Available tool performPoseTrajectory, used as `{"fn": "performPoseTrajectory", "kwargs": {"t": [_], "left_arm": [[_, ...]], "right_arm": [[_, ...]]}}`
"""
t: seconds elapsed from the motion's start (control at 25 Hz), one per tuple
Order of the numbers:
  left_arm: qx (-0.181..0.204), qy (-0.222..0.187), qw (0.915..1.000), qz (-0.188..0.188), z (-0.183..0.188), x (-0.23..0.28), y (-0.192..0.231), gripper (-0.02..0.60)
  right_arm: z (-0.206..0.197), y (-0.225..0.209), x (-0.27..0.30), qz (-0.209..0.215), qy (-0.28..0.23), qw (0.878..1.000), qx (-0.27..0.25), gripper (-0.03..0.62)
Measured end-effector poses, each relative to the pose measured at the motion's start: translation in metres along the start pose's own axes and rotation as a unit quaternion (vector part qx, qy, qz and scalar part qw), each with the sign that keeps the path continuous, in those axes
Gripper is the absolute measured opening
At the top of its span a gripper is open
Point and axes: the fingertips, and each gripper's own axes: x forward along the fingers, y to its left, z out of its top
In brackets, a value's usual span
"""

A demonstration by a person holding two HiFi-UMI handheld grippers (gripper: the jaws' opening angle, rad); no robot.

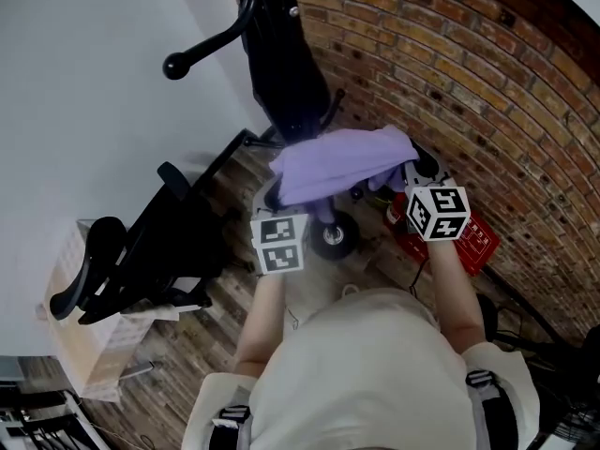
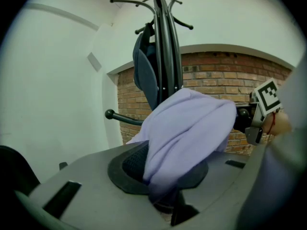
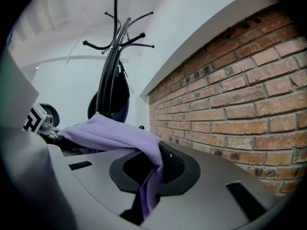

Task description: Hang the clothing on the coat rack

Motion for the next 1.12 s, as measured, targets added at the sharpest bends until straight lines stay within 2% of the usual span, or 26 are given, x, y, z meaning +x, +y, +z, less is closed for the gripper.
{"fn": "performPoseTrajectory", "kwargs": {"t": [0.44,0.72,0.88,1.12], "left_arm": [[-0.025,0.025,0.9989,-0.031,-0.041,0.019,-0.022,0.081],[-0.021,0.03,0.9983,-0.045,-0.054,0.026,-0.042,0.083],[-0.012,0.034,0.9982,-0.049,-0.058,0.027,-0.052,0.083],[0.002,0.044,0.9971,-0.063,-0.063,0.026,-0.064,0.083]], "right_arm": [[-0.083,0.021,0.005,0.032,0.079,0.996,0.014,0.018],[-0.134,0.073,0.004,0.105,0.122,0.987,0.006,0.017],[-0.147,0.1,0.0,0.135,0.129,0.982,0.004,0.017],[-0.152,0.127,-0.005,0.151,0.129,0.98,0.005,0.018]]}}
